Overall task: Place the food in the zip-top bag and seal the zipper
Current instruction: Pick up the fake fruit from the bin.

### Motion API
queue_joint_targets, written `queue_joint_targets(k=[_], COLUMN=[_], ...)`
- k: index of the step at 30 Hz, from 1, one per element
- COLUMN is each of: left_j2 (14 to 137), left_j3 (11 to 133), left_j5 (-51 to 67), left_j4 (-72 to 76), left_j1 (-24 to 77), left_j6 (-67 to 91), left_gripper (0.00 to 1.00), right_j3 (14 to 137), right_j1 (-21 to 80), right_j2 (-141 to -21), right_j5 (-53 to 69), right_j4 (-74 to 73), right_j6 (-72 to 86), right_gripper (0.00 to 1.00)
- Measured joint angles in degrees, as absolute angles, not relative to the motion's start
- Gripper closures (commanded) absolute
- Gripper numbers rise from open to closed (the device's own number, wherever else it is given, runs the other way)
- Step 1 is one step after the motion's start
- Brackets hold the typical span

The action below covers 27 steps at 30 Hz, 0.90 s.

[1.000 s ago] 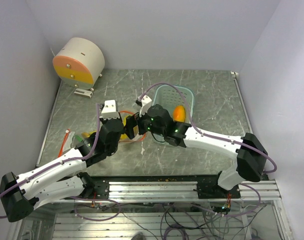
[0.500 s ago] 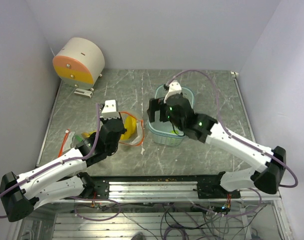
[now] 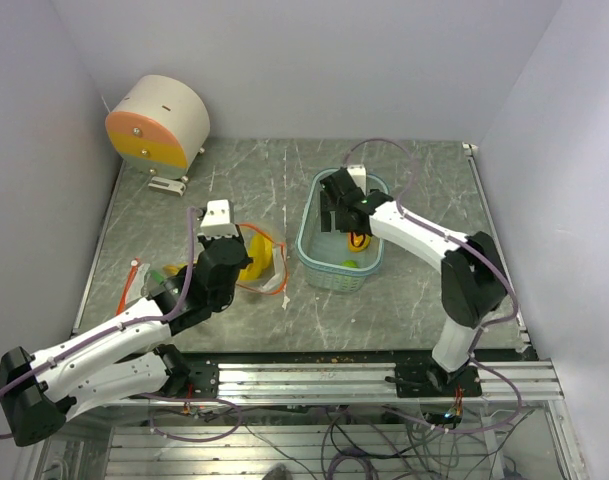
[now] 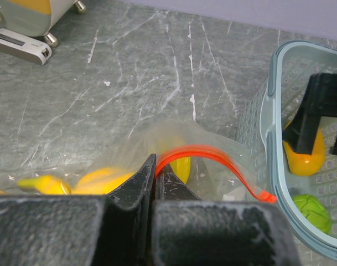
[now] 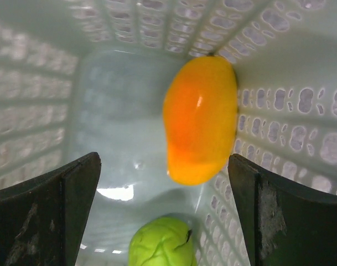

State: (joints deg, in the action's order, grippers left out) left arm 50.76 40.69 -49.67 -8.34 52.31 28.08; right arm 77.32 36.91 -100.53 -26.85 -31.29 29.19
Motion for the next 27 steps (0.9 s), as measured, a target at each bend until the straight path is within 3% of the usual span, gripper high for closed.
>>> queue_joint_targets(k=[14, 15, 19, 23, 27], left_j2=[50.2, 50.2, 49.6, 48.4, 47.7], left_j3=[39.5, 39.4, 38.7, 37.7, 37.7], left_j5=[-49.2, -49.2, -49.2, -49.2, -49.2], left_j4=[-6.6, -6.6, -6.6, -6.6, -6.7], left_j1=[52.3, 52.3, 52.3, 52.3, 52.3], left_j6=[27.2, 27.2, 27.0, 27.0, 27.0], left_gripper=[0.93, 0.93, 0.93, 0.93, 0.93], right_j3=[78.2, 78.2, 77.8, 75.7, 73.8], right_j1=[36.3, 36.2, 35.8, 35.7, 35.7], right_j2=[-114.4, -114.4, -115.2, -114.6, -113.7], right_j5=[-35.7, -35.8, -36.6, -38.4, -40.0], right_j4=[-29.8, -29.0, -25.9, -22.8, -21.1], right_j6=[30.0, 30.0, 30.1, 30.5, 31.0], right_gripper=[0.05, 0.09, 0.39, 0.74, 0.81])
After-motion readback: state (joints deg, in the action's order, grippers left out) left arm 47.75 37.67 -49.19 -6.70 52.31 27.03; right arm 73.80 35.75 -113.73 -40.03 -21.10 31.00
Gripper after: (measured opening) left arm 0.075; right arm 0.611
